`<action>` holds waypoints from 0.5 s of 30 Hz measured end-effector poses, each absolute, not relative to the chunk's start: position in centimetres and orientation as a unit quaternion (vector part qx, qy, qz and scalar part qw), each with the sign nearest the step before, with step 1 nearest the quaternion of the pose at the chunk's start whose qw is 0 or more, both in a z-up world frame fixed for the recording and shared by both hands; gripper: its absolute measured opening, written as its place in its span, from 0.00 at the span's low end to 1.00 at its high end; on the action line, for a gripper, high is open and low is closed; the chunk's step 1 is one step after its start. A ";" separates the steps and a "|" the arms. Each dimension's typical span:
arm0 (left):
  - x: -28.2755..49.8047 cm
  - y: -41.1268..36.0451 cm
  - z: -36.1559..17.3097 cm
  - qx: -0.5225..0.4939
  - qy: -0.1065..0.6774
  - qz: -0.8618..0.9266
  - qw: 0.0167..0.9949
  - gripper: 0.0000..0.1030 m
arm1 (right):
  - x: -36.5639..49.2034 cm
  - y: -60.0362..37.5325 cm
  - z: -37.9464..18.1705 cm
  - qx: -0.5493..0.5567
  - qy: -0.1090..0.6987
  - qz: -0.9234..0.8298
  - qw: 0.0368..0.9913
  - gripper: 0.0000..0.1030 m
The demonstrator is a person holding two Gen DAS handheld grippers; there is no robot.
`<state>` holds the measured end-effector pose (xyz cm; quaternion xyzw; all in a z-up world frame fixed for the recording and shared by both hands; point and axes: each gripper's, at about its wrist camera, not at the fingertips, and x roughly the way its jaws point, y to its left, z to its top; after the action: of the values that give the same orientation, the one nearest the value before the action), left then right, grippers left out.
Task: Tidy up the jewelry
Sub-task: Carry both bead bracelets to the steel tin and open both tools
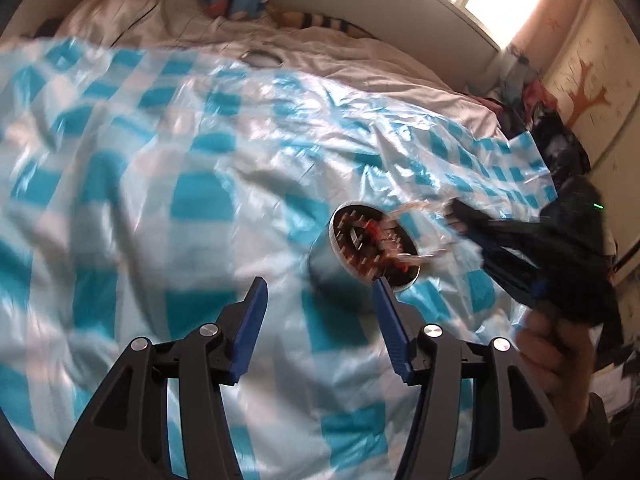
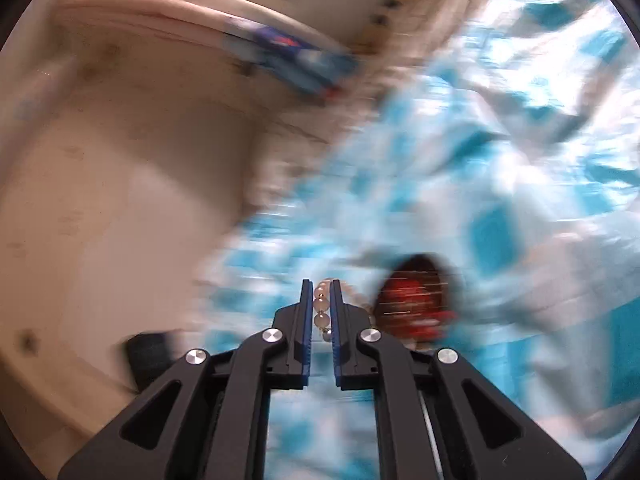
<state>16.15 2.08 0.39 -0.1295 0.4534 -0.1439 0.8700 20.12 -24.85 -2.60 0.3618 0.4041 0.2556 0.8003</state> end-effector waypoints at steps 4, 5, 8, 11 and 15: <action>15.1 1.8 -1.2 -0.121 0.467 -0.124 0.867 0.51 | 19.3 -26.5 -3.4 0.317 0.421 0.168 0.833 0.35; 15.0 1.4 -1.3 -0.110 0.465 -0.120 0.870 0.53 | 18.7 -26.7 -2.9 0.310 0.417 0.164 0.839 0.35; 13.6 0.3 -0.8 -0.076 0.443 -0.103 0.887 0.68 | 15.3 -26.4 -0.5 0.257 0.404 0.148 0.865 0.44; 11.5 -0.3 -0.4 -0.056 0.414 -0.069 0.906 0.86 | 10.6 -25.0 0.7 0.180 0.383 0.125 0.897 0.72; 10.3 -0.7 -0.7 -0.063 0.407 -0.044 0.910 0.89 | 4.4 -22.9 -0.3 0.062 0.359 0.063 0.929 0.80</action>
<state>10.33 -0.69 -0.65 -0.0627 0.4069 -0.0438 0.9103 4.40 -22.91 -0.33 0.0616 0.3592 0.0625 0.9291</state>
